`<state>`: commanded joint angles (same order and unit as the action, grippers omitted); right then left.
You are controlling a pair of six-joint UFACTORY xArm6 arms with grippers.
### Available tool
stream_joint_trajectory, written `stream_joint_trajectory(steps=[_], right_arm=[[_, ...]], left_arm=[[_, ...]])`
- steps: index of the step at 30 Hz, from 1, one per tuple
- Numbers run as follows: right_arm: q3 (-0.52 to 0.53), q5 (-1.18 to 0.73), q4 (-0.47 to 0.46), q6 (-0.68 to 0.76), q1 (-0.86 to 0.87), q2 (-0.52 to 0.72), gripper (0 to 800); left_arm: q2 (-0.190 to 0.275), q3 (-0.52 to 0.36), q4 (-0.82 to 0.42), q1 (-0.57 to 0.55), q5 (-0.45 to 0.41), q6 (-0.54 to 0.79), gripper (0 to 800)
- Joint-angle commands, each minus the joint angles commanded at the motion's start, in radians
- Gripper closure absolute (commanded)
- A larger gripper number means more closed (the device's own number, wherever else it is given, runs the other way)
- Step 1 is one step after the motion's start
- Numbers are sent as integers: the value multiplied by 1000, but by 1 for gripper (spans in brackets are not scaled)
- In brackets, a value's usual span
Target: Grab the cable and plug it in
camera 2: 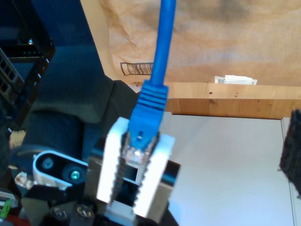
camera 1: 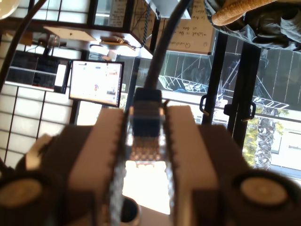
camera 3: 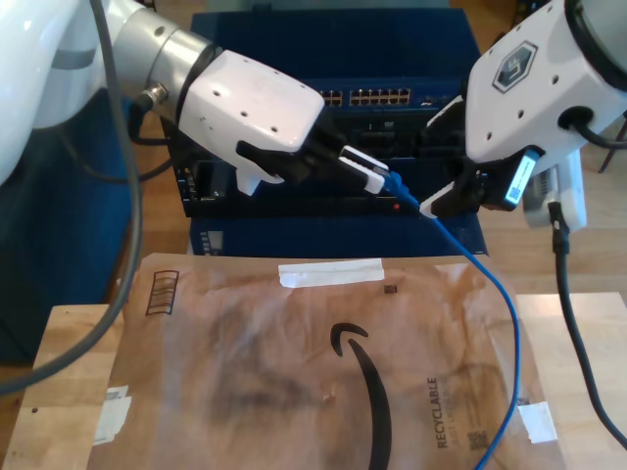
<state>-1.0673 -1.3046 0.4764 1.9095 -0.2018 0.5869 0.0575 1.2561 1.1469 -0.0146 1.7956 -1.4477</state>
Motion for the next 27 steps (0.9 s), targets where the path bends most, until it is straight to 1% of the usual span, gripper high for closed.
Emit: stream_joint_trajectory(steps=[5, 7, 9, 11, 14, 19, 22, 27], right_arm=[[-3, 23, 6, 0, -3, 6, 1], [8, 68, 2, -34, -6, 34, 1], [38, 133, 5, -98, -8, 77, 1], [72, 221, 3, -117, -9, 121, 1], [127, 318, 3, -167, -20, 167, 1], [152, 408, 3, -247, -87, 176, 2], [167, 448, 3, -279, -137, 192, 2], [252, 551, 3, -324, -163, 270, 4]], left_arm=[[-20, 3, 40, 21, 38, -31, 798], [-35, 9, 71, 43, 55, -55, 798], [-57, 31, 94, 60, 91, -83, 798], [-69, 44, 107, 66, 124, -94, 798], [-77, 44, 114, 66, 138, -121, 798], [-100, 46, 173, 66, 186, -161, 798], [-117, 44, 175, 66, 210, -166, 798], [-124, 44, 187, 68, 227, -169, 798]])
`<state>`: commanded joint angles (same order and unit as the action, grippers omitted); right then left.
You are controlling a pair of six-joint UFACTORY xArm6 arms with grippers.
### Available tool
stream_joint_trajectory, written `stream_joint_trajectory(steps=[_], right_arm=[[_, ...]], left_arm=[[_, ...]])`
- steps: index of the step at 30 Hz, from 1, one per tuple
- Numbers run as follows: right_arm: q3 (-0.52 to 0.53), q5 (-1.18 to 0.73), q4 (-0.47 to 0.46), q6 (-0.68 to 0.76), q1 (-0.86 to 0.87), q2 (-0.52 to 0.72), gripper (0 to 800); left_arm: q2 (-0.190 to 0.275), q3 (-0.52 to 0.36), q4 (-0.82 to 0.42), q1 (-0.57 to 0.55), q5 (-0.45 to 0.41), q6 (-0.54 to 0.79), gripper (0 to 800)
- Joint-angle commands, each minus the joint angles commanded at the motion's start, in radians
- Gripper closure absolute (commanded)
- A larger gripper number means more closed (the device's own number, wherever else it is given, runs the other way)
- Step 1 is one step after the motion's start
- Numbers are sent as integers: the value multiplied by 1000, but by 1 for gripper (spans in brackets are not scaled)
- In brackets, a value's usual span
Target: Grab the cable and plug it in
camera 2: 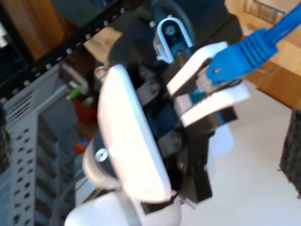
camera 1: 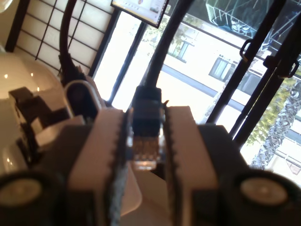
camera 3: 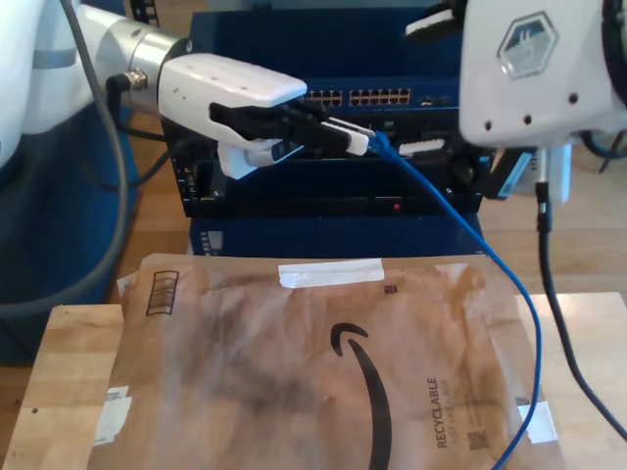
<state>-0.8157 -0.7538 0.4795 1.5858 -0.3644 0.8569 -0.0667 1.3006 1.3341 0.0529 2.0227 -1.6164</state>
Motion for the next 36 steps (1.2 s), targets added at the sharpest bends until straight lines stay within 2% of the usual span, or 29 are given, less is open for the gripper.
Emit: stream_joint_trajectory(steps=[6, 13, 20, 27, 36], right_arm=[[29, 15, 2, -26, -20, 51, 6], [58, 121, -2, -72, -95, 48, 19], [77, 135, -2, -74, -126, 66, 12], [130, 241, -5, -75, -196, 83, 6], [209, 373, -8, -78, -232, 103, 7]], left_arm=[[-31, -2, 51, 23, 75, 2, 797], [-63, -2, 74, 43, 114, 2, 797], [-75, -2, 112, 52, 163, 0, 797], [-101, -2, 143, 55, 204, -44, 797], [-103, -3, 170, 63, 245, -72, 797]])
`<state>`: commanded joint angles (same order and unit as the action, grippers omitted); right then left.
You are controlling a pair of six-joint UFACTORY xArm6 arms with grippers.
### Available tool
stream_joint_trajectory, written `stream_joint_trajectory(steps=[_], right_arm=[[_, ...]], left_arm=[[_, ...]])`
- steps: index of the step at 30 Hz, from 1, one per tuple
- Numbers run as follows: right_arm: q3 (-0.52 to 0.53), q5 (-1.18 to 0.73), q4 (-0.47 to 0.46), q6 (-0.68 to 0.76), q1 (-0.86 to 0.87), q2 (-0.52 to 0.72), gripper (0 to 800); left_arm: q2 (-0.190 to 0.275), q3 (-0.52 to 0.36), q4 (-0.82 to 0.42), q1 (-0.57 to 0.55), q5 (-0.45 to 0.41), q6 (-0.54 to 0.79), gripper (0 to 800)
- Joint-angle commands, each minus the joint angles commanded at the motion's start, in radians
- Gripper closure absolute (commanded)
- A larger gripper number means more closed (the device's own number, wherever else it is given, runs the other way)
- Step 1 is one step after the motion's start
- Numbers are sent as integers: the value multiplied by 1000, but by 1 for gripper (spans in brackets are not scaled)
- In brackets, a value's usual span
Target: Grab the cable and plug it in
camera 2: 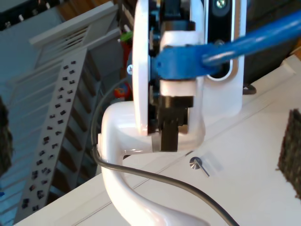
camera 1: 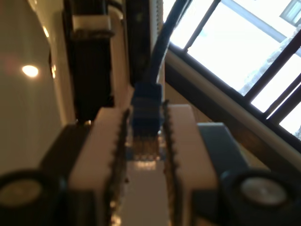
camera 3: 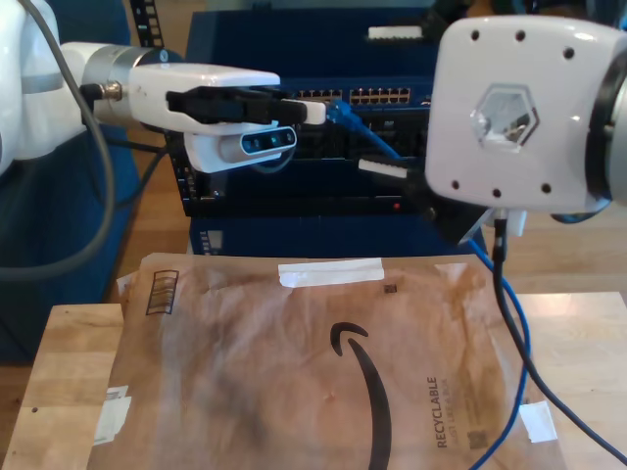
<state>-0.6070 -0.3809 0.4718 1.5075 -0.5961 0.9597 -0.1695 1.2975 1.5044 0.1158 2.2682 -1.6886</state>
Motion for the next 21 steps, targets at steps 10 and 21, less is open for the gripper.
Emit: stream_joint_trajectory(steps=[10, 21], right_arm=[[29, 46, 0, 0, -32, 0, 98], [37, 77, 0, 2, -34, -2, 300]], left_arm=[[-5, 0, 18, -2, 25, -2, 795], [-3, 2, 20, -2, 40, -14, 795]])
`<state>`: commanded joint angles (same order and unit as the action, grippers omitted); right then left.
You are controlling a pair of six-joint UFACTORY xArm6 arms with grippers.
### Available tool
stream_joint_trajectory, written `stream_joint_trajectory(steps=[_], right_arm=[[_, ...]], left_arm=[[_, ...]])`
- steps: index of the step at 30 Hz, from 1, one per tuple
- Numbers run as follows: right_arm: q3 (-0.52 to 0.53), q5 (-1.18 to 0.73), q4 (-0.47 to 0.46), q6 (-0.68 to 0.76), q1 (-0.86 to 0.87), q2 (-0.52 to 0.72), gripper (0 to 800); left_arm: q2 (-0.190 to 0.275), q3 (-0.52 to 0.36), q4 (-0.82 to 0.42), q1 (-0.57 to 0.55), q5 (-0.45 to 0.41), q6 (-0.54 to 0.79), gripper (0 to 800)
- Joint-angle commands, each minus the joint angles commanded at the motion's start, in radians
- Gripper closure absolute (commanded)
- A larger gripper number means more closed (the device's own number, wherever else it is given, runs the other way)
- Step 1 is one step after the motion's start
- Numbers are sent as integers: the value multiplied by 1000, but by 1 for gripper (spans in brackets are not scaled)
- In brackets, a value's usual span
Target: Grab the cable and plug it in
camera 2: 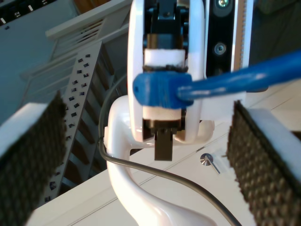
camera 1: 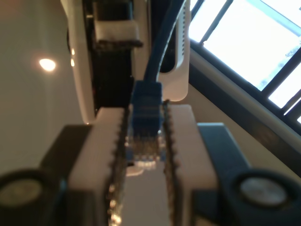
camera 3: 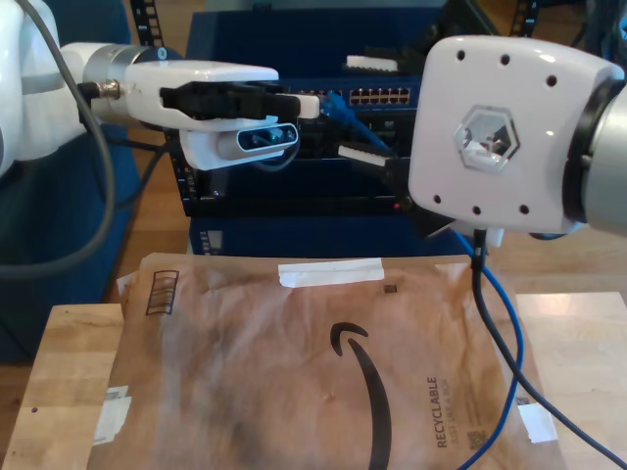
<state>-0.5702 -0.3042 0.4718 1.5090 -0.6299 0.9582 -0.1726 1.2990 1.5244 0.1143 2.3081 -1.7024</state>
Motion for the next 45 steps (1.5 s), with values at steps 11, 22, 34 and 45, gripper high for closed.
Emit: stream_joint_trajectory(steps=[11, 22, 34, 45], right_arm=[[6, 14, 2, 3, -3, -3, 372], [5, 31, 2, 8, -15, -20, 415], [5, 37, 2, 8, -23, -28, 488], [5, 52, 3, 8, -23, -37, 598]], left_arm=[[-2, -3, 14, 0, 14, -9, 795], [0, -8, 12, 0, 15, -9, 795], [0, -9, 11, 0, 23, -9, 794], [0, -8, 8, -2, 26, -9, 795]])
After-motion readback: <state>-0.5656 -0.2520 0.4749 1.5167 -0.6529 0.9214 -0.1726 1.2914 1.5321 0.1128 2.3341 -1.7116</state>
